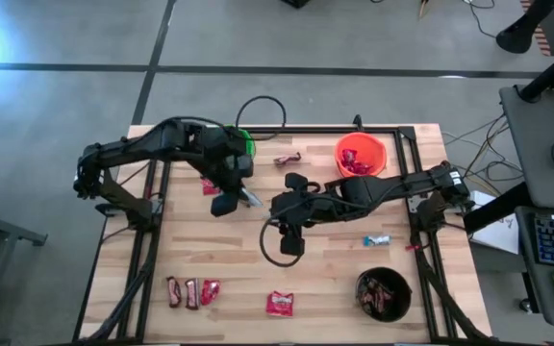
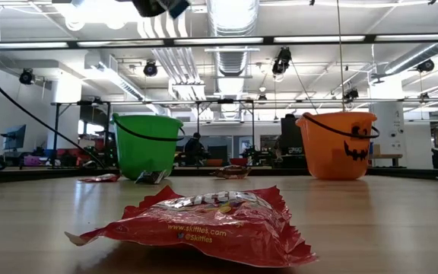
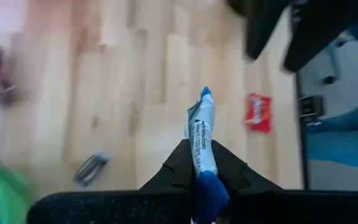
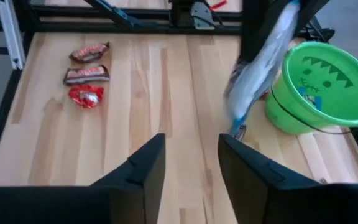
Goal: Sort candy
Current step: Put the white candy into the green bucket
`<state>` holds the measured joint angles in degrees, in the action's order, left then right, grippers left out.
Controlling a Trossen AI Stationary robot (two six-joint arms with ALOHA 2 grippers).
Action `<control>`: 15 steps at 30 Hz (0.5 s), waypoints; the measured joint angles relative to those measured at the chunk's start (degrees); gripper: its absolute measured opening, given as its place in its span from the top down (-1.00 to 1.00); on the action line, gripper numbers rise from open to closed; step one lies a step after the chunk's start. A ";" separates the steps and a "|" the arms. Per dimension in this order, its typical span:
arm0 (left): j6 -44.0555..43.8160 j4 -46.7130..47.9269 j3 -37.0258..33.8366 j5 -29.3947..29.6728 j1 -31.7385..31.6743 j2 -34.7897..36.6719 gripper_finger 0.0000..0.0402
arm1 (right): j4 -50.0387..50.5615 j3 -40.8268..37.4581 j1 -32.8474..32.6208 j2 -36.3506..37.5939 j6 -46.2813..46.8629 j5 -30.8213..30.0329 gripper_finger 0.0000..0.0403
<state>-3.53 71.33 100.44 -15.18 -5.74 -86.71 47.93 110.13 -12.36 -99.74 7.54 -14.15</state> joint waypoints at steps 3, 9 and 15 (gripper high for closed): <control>1.84 3.00 0.00 1.12 -2.23 0.22 1.00 | 1.69 0.00 0.91 0.02 -0.01 0.02 0.23; 6.03 7.20 0.00 1.82 -8.09 0.23 1.00 | 5.63 -0.02 3.03 0.02 2.25 -0.03 0.19; 11.36 9.63 -0.04 6.73 -16.08 0.23 1.00 | 8.49 -0.53 4.06 0.04 5.66 0.02 0.24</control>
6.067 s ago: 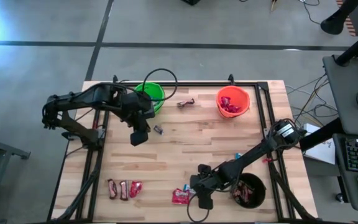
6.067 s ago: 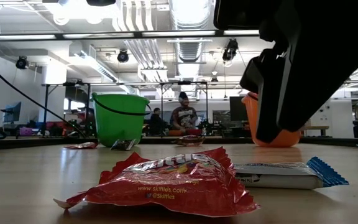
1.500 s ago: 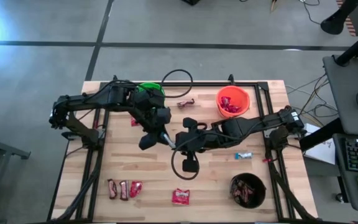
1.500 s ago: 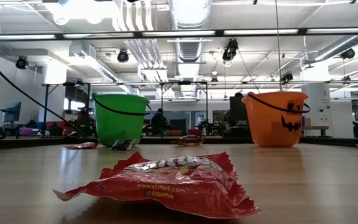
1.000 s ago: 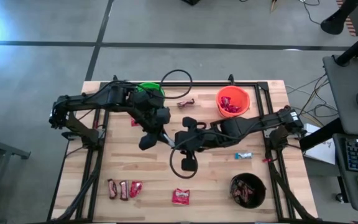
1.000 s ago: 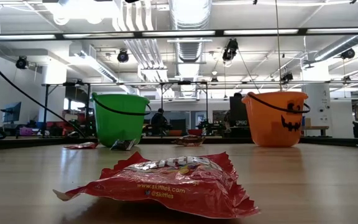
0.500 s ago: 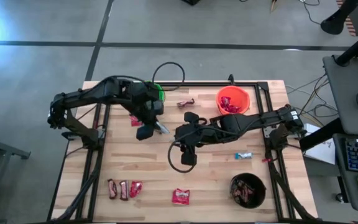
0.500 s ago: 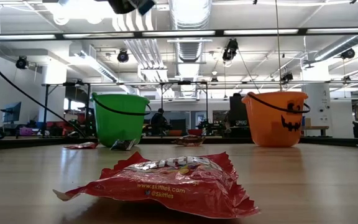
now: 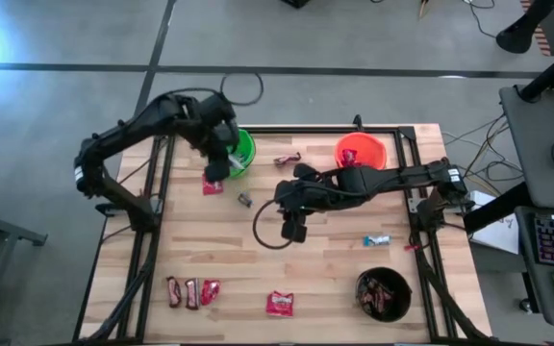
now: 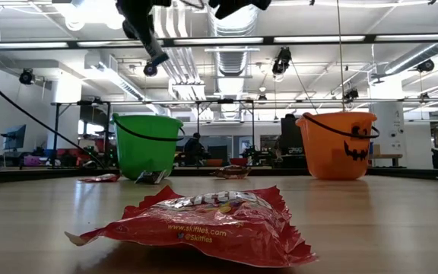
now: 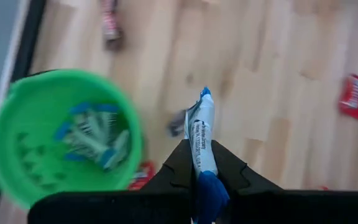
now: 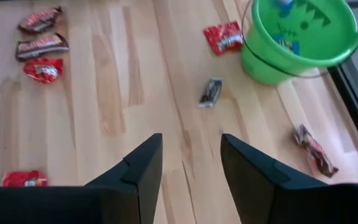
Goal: Sort candy
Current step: Put the white candy into the green bucket
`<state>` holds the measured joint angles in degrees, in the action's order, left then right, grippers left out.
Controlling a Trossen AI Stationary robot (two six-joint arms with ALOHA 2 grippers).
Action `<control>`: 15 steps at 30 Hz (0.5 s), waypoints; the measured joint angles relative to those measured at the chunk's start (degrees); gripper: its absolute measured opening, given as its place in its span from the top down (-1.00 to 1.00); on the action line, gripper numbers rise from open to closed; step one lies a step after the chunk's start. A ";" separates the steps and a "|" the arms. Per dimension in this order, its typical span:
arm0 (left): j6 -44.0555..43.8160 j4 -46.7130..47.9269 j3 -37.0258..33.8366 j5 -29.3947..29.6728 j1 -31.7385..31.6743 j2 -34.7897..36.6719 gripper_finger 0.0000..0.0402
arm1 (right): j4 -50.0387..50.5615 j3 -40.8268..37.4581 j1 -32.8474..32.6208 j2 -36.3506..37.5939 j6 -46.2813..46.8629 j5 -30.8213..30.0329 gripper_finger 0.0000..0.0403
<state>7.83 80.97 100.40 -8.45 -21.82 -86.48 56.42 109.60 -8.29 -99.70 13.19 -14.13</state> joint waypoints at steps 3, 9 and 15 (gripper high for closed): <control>2.31 0.00 0.00 0.02 -5.01 0.00 1.00 | 0.72 -0.43 0.09 0.00 0.23 0.00 0.27; 6.21 0.27 -0.02 0.02 -14.89 -0.19 1.00 | 0.81 -0.78 0.09 -0.25 0.28 0.00 0.28; 8.60 0.55 -0.04 0.02 -21.37 -1.77 1.00 | 0.80 -1.36 0.11 -0.37 0.24 -0.14 0.25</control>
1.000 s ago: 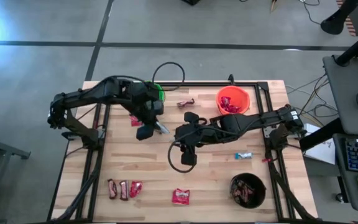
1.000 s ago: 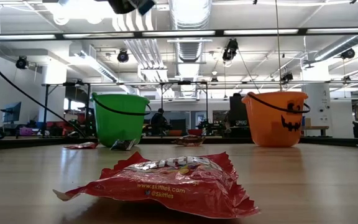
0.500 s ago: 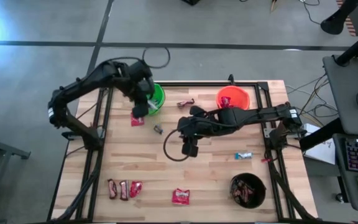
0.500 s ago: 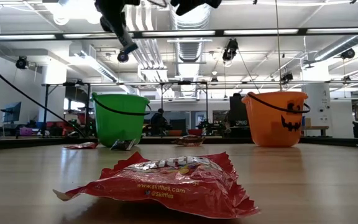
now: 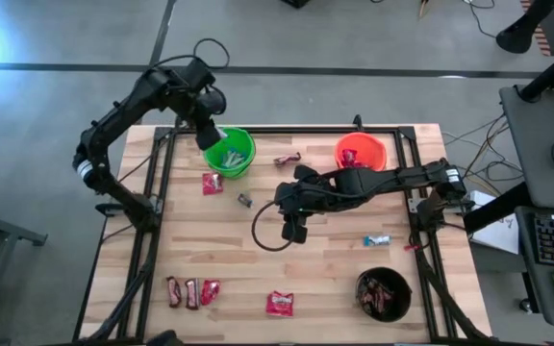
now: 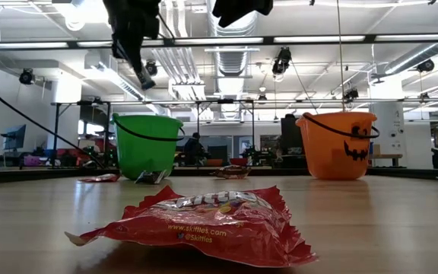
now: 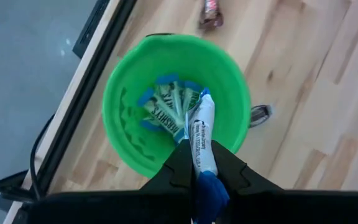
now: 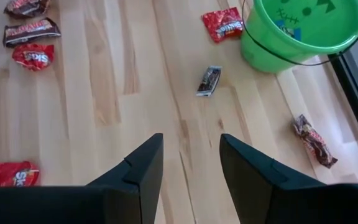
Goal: Sort candy
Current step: Put the white candy into the green bucket, then put the brown candy into the black bucket
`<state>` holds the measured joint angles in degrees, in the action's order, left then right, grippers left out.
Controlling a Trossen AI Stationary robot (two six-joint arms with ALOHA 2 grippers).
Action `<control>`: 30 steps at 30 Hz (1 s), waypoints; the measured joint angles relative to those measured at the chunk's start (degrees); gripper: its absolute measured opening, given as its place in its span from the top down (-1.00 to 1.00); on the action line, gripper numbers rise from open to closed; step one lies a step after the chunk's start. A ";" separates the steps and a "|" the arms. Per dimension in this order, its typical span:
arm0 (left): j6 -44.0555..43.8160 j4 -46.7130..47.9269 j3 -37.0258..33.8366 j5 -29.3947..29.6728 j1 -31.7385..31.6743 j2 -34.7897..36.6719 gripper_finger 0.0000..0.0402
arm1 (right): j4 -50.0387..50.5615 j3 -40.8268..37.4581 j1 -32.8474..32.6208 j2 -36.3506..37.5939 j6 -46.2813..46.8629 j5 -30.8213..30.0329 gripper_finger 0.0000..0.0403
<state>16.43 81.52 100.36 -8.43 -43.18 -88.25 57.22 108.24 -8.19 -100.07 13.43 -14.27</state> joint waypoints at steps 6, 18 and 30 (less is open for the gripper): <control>2.20 1.16 0.00 0.30 -0.96 -1.92 0.94 | 0.02 -0.05 0.11 -0.02 0.00 -0.83 0.28; 4.39 1.09 0.00 0.44 -0.91 -3.52 0.69 | 0.03 -0.07 0.74 -0.11 0.02 -0.96 0.14; 5.55 2.38 0.00 -3.11 -0.24 -2.19 0.47 | -2.02 -0.12 1.60 -2.46 -0.63 -0.80 0.07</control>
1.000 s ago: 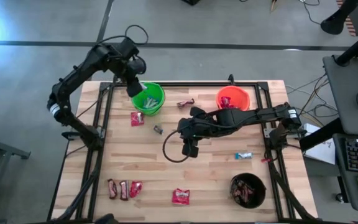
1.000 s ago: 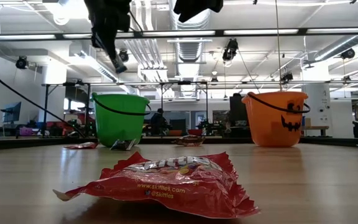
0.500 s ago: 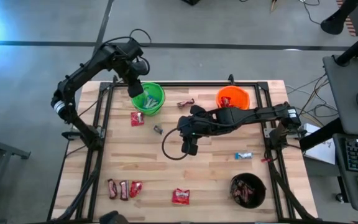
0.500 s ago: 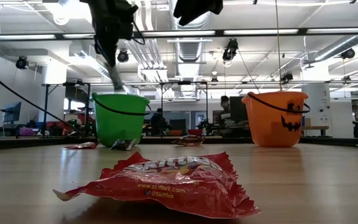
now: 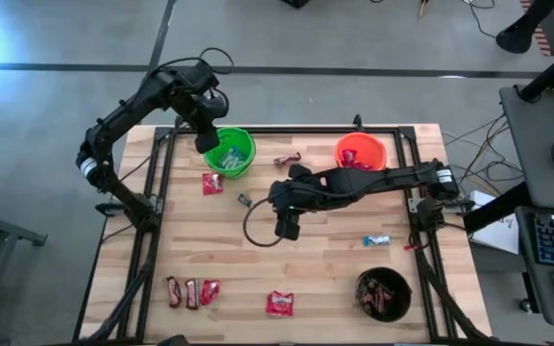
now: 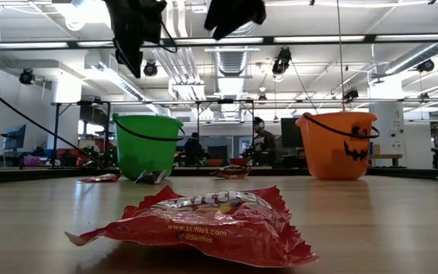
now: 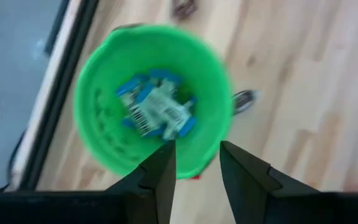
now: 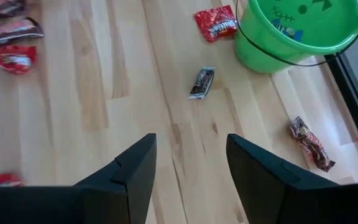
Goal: Sort candy
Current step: Put the brown candy into the black bucket
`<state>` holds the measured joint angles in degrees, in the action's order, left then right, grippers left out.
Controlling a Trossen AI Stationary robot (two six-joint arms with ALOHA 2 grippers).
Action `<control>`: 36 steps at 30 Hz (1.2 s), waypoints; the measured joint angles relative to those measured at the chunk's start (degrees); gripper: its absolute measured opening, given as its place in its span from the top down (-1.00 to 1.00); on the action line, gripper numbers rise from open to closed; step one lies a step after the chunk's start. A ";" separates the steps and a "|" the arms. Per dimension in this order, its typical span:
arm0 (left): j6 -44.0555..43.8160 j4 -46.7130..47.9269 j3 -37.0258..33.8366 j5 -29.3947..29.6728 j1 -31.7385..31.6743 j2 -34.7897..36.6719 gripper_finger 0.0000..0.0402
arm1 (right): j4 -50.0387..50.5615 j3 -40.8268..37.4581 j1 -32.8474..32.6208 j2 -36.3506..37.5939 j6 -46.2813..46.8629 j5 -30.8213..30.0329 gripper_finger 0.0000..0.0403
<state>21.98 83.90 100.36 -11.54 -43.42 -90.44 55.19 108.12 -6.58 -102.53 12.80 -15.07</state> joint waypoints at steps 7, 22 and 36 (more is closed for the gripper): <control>0.27 -0.42 0.00 -4.50 0.18 3.51 0.46 | -3.84 -0.04 3.52 -4.32 -2.97 -0.07 0.07; 1.30 -0.83 0.00 -4.52 0.26 9.88 0.46 | -19.13 -0.04 8.52 -11.44 -6.61 3.63 0.07; -0.04 -1.38 0.00 -4.52 0.26 10.23 0.46 | -27.01 -0.02 12.65 -16.09 -8.27 9.31 0.07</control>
<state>21.94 82.52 100.36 -16.05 -43.16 -80.20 28.19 108.09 6.07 -118.62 4.54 -5.76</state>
